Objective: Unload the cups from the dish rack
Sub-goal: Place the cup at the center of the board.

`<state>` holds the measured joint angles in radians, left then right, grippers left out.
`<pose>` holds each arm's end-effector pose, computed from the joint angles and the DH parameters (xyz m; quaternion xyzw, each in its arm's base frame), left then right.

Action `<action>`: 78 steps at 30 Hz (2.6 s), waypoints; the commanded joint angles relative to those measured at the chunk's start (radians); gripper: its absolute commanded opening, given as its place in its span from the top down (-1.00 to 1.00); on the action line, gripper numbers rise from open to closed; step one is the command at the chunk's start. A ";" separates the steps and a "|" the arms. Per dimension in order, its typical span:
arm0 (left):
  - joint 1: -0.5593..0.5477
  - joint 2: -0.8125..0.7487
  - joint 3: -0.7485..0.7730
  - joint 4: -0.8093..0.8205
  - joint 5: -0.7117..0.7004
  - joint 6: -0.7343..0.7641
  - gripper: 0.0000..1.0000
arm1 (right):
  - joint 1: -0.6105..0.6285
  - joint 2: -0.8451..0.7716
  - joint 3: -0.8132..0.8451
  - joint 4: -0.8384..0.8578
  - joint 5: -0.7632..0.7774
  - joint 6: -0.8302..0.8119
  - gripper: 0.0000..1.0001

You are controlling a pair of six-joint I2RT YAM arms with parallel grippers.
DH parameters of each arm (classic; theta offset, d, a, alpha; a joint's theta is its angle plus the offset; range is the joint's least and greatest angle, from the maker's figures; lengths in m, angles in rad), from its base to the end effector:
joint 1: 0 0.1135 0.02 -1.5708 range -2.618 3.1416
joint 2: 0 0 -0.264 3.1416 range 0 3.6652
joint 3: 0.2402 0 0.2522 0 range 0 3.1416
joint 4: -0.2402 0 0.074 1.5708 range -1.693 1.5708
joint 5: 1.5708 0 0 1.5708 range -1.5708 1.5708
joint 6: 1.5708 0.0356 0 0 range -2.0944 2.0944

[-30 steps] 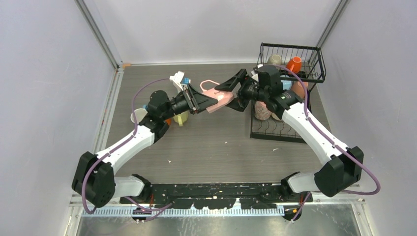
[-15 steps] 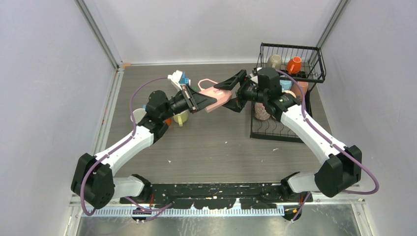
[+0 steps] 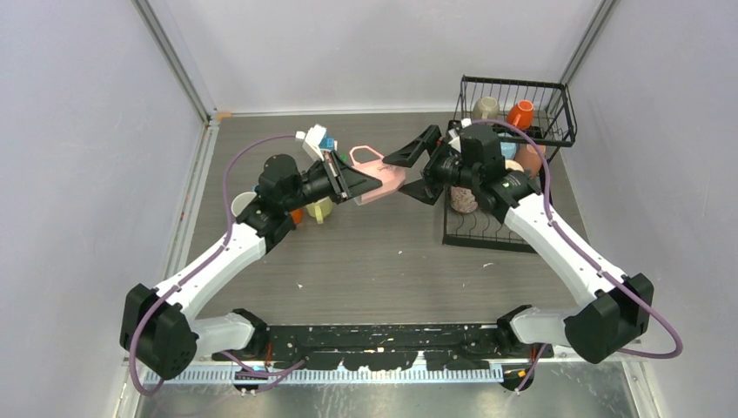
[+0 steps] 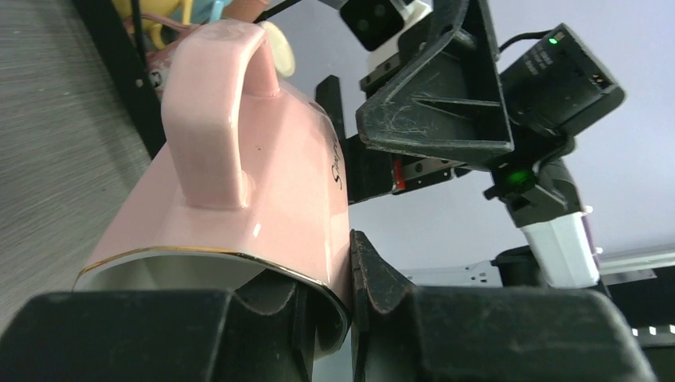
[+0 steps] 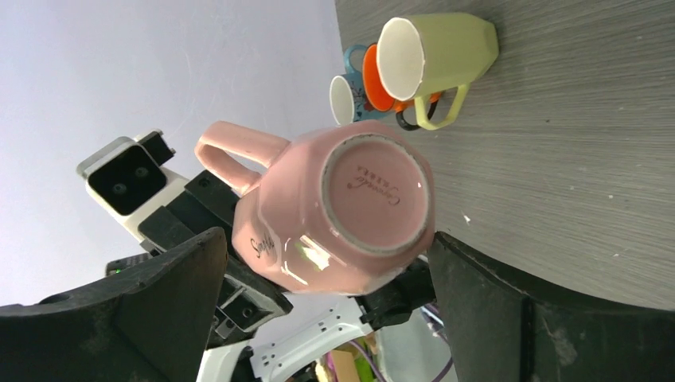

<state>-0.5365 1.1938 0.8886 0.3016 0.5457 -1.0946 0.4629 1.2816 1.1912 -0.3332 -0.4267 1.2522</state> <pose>0.2303 -0.1584 0.3422 -0.0050 0.7082 -0.6258 0.3269 0.2539 0.1432 0.3604 0.2096 0.8020 0.5174 0.2125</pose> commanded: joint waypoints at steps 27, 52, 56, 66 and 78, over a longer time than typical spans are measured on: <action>-0.176 0.400 0.730 -1.173 -0.711 0.537 1.00 | -0.003 -0.247 0.143 -0.519 0.572 -0.436 -1.00; -0.201 0.902 1.136 -1.380 -0.833 0.663 1.00 | -0.004 -0.365 0.101 -0.613 0.628 -0.476 -0.99; -0.190 0.921 1.120 -1.377 -0.826 0.667 1.00 | -0.003 -0.365 0.096 -0.614 0.629 -0.479 -1.00; -0.156 0.925 1.073 -1.363 -0.793 0.679 1.00 | -0.004 -0.352 0.081 -0.600 0.613 -0.476 -1.00; -0.140 0.938 1.049 -1.350 -0.756 0.685 1.00 | -0.004 -0.343 0.072 -0.593 0.608 -0.473 -0.99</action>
<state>-0.6785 2.1437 1.9270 -1.0672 -0.2054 -0.4324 0.4610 0.9321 1.2640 -0.9581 0.1738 0.7876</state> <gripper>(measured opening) 0.162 0.996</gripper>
